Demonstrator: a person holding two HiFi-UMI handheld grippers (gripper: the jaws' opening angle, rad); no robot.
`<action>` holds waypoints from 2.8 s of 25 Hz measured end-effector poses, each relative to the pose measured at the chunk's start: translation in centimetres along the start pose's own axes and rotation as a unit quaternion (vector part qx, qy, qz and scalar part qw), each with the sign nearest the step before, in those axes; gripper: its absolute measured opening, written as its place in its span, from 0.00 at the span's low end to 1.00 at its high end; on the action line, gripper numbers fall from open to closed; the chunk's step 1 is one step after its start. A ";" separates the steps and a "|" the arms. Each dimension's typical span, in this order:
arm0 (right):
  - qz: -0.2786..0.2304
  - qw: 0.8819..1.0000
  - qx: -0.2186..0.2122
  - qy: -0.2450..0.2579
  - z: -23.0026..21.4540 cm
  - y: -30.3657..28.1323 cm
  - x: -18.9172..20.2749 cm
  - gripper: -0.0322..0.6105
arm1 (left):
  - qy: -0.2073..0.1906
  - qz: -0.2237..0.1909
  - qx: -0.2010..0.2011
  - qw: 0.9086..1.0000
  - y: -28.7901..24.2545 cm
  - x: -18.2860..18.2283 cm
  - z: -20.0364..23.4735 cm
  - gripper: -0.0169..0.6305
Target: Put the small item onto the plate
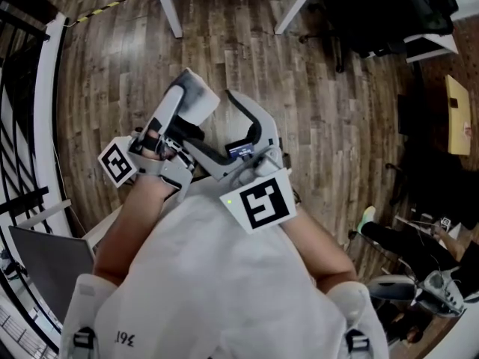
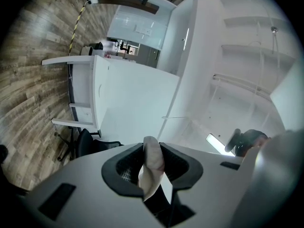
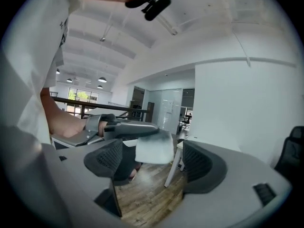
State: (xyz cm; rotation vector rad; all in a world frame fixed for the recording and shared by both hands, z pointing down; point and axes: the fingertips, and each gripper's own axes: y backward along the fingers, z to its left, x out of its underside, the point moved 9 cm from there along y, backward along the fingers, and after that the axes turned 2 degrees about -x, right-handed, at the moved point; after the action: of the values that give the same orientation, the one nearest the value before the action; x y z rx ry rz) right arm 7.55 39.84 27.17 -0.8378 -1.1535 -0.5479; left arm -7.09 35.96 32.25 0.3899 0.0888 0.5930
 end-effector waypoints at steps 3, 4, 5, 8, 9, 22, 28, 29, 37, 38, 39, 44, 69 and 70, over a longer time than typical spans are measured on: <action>-0.015 1.000 0.005 0.019 0.2 -1.0 -0.6 0.63 | 0.018 0.003 0.007 1.000 -0.5 1.0 0.0 0.19; -0.019 1.000 0.008 0.021 0.1 -1.2 -0.6 0.63 | 0.025 0.000 0.010 1.000 -0.6 1.2 0.1 0.19; -0.021 1.000 0.011 0.020 -0.1 -1.2 -0.6 0.63 | 0.029 -0.003 0.013 0.999 -0.7 1.2 0.0 0.19; -0.018 0.999 0.026 0.022 -0.7 -1.3 -0.2 0.63 | 0.034 0.006 0.027 0.999 -1.1 1.3 -0.4 0.19; -0.015 0.999 0.030 0.028 -0.8 -1.3 -0.1 0.63 | 0.038 0.012 0.032 0.999 -1.2 1.5 -0.6 0.19; -0.027 0.999 0.002 0.029 -1.4 -0.9 0.0 0.62 | 0.047 0.078 0.032 0.995 -1.7 2.4 -0.6 0.19; -0.017 0.998 0.018 0.060 -1.0 -0.9 0.1 0.59 | 0.049 0.076 0.024 0.996 -1.5 2.3 -0.3 0.19; -0.015 0.998 0.020 0.066 -0.9 -1.0 0.1 0.59 | 0.047 0.074 0.022 0.996 -1.4 2.2 -0.3 0.19; -0.017 0.996 0.031 0.087 -0.4 -1.9 0.0 0.59 | 0.024 0.075 -0.016 0.997 -1.2 1.6 -0.3 0.19; -0.018 0.996 0.027 0.087 -0.3 -1.9 0.0 0.59 | 0.027 0.074 -0.019 0.997 -1.1 1.6 -0.3 0.19; -0.019 0.996 0.022 0.082 -0.3 -1.9 0.1 0.59 | 0.029 0.073 -0.021 0.997 -1.0 1.7 -0.3 0.19; -0.011 0.999 0.004 0.045 -0.9 -1.6 0.1 0.57 | 0.029 0.092 -0.011 0.995 -1.0 1.5 -0.3 0.19; -0.018 0.999 -0.014 -0.050 -4.4 0.2 1.2 0.56 | -0.125 0.089 -0.020 0.988 -0.7 -4.5 -0.7 0.25; -0.019 0.998 -0.003 -0.053 -5.0 0.4 1.4 0.56 | -0.136 0.082 -0.025 0.987 -0.6 -4.8 -0.6 0.25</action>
State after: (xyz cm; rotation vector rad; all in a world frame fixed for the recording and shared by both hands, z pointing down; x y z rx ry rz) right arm 11.15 36.09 27.51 -0.8599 -1.2682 -0.5445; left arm -10.89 32.99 31.31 0.4282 -0.2223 0.6968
